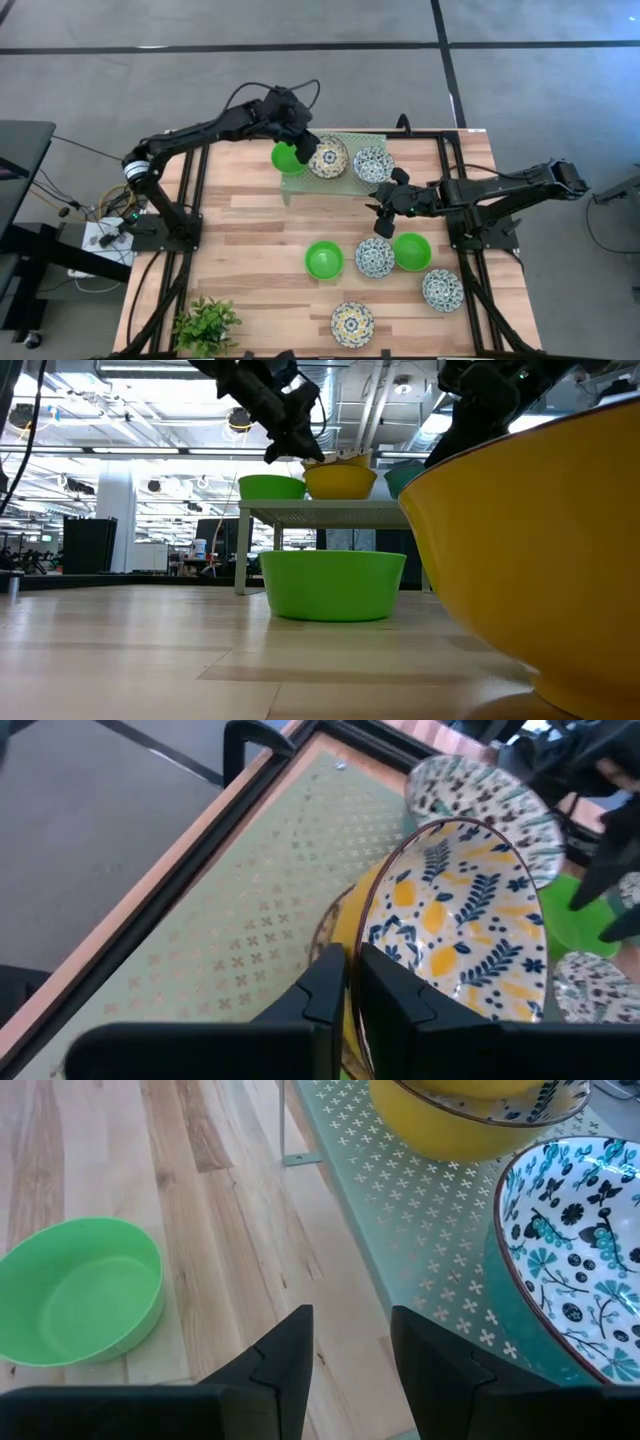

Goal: Pick & Place Mini bowls
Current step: Stack the left yellow bowl on the yellow bowl on the shelf

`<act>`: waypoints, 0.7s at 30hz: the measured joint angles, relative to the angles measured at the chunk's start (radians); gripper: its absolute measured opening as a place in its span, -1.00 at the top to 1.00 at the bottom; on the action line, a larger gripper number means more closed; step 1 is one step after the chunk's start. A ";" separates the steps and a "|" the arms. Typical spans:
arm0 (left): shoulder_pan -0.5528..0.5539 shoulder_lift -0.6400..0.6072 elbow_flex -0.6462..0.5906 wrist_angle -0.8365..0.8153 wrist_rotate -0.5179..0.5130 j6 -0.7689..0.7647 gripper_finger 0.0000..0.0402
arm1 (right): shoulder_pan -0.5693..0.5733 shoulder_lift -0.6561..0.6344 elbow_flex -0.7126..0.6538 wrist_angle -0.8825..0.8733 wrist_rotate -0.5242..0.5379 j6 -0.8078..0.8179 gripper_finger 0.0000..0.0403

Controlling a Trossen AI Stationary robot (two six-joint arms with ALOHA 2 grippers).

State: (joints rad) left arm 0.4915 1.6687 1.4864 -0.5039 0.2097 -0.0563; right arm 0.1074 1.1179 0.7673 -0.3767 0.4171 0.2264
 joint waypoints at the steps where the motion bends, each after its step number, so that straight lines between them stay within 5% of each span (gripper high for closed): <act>1: 0.000 0.008 0.000 -0.001 -0.003 0.000 0.86 | 0.000 0.000 0.000 0.000 0.000 0.000 0.34; 12: 0.006 0.038 -0.001 0.015 0.000 0.000 0.82 | 0.003 0.000 0.000 -0.002 0.000 0.000 0.34; 21: 0.012 0.007 0.000 0.031 0.001 0.005 0.48 | 0.002 0.000 0.000 -0.004 -0.001 0.000 0.34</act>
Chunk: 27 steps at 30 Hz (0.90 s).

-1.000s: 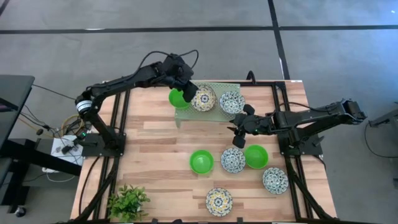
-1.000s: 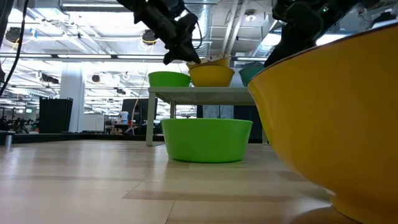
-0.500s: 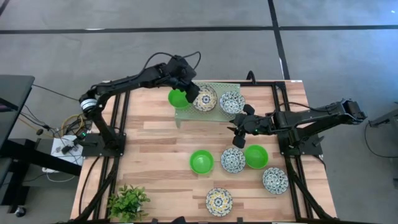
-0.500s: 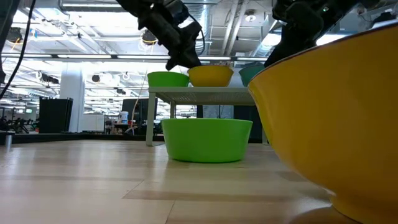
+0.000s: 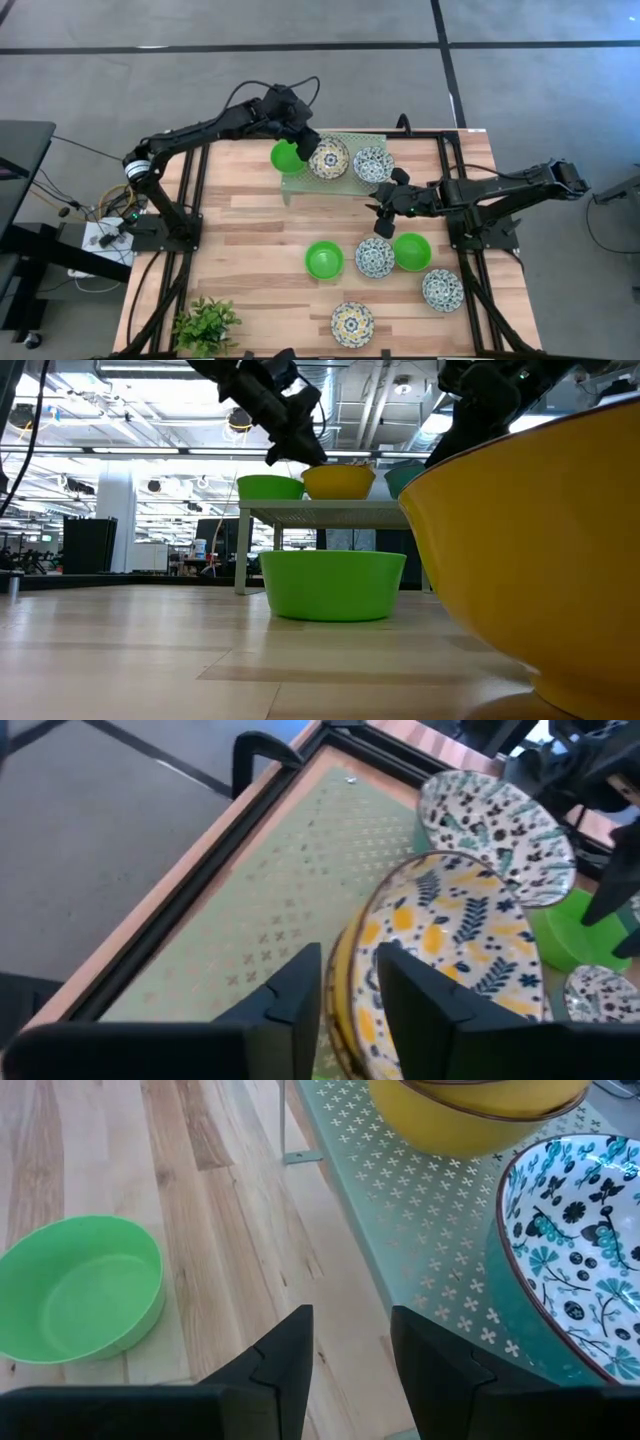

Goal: Pick & Place Mini bowls
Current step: Stack the left yellow bowl on the yellow bowl on the shelf

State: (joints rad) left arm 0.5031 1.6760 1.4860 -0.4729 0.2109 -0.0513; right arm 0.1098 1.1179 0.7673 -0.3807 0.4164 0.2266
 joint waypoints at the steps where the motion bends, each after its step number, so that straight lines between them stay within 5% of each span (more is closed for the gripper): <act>1: -0.002 0.000 0.000 0.001 0.004 0.005 0.46 | 0.000 0.000 0.000 0.000 0.000 0.000 0.34; 9: -0.044 -0.071 0.000 -0.008 0.007 0.160 0.47 | -0.003 0.000 0.000 0.038 0.004 -0.105 0.34; 15: -0.083 -0.222 -0.015 -0.123 0.002 0.302 0.64 | -0.034 0.000 0.000 0.304 0.040 -0.244 0.36; 21: -0.092 -0.405 -0.201 -0.071 0.000 0.353 0.95 | -0.116 0.014 0.000 0.542 0.082 -0.254 0.62; 24: -0.092 -0.482 -0.331 0.010 0.000 0.297 0.97 | -0.173 0.047 0.000 0.632 0.081 -0.279 0.89; 27: -0.096 -0.548 -0.461 0.098 -0.001 0.251 0.96 | -0.237 0.099 0.003 0.711 0.064 -0.275 0.95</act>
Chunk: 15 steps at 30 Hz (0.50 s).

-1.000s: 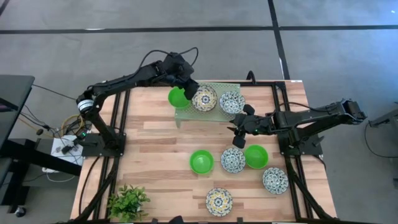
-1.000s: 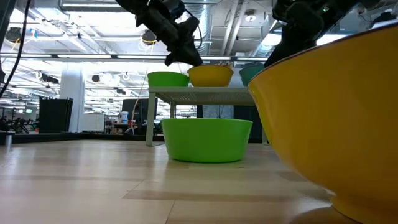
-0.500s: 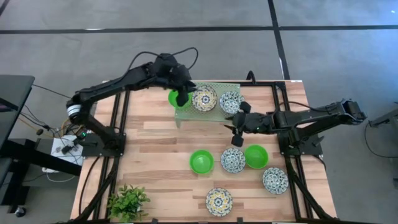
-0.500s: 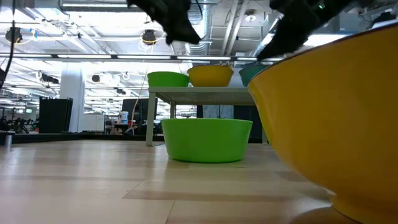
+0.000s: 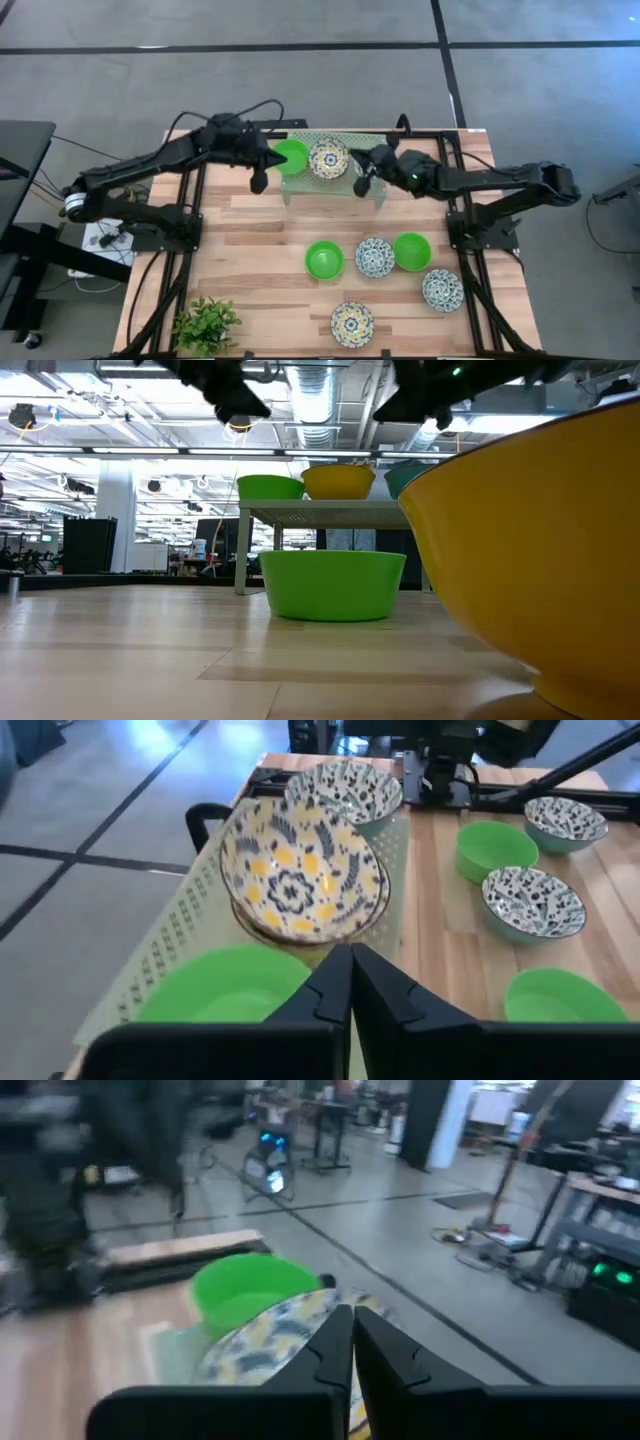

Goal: Pick & Place Mini bowls
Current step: Stack the left yellow bowl on the yellow bowl on the shelf

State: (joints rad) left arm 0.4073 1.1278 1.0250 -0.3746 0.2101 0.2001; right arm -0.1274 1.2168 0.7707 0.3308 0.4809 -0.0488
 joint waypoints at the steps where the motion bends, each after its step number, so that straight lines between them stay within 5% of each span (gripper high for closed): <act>1: 0.000 -0.017 -0.040 0.033 -0.002 -0.010 0.97 | -0.021 0.022 0.011 0.005 -0.023 0.002 0.95; 5: -0.002 -0.076 -0.160 0.130 -0.076 -0.067 0.97 | -0.091 0.112 0.066 0.002 -0.095 0.006 0.99; 11: -0.002 -0.176 -0.242 0.130 -0.370 -0.105 0.97 | -0.152 0.202 0.193 -0.143 -0.097 0.053 0.99; 15: 0.007 -0.219 -0.287 0.132 -0.455 -0.199 0.96 | -0.181 0.242 0.265 -0.271 -0.110 0.117 0.99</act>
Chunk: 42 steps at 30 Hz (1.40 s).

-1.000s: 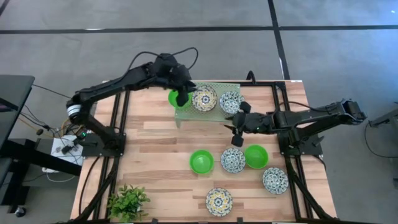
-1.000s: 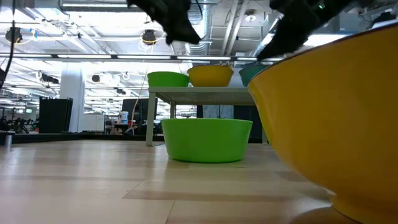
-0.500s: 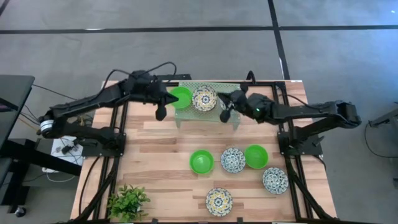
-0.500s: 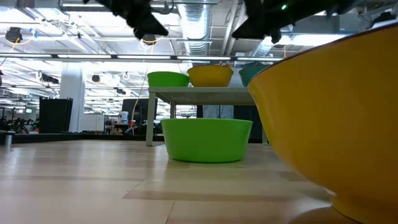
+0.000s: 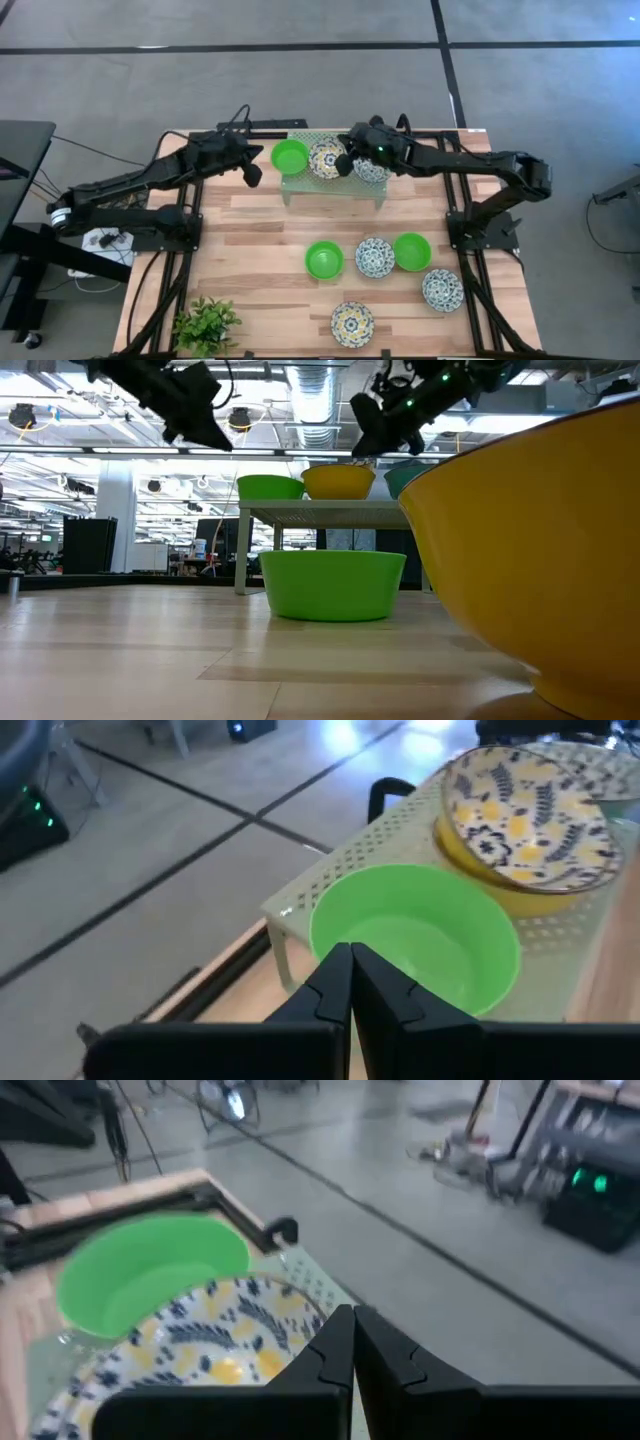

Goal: Pick & Place Mini bowls
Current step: Stack the left yellow bowl on the yellow bowl on the shelf, then adjust the green bowl on the shelf

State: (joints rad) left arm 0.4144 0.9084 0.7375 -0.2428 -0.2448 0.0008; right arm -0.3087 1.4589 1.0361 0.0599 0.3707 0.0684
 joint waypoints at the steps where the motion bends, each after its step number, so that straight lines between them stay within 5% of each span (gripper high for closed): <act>1: 0.004 -0.003 -0.011 -0.002 -0.001 -0.007 0.96 | -0.006 0.012 0.008 -0.016 -0.015 0.007 0.99; 10: 0.037 0.025 -0.068 0.005 -0.006 -0.010 0.96 | -0.027 0.049 0.037 -0.023 -0.076 0.028 1.00; 31: 0.035 0.202 -0.067 0.173 -0.013 -0.006 0.96 | 0.030 -0.234 0.037 -0.153 -0.084 -0.042 1.00; 42: 0.033 0.225 -0.067 0.192 0.105 -0.006 0.96 | 0.034 -0.244 0.037 -0.264 -0.083 -0.036 1.00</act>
State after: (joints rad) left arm 0.4477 1.1332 0.6703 -0.0505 -0.1396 -0.0055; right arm -0.2744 1.2150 1.0731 -0.2041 0.2881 0.0329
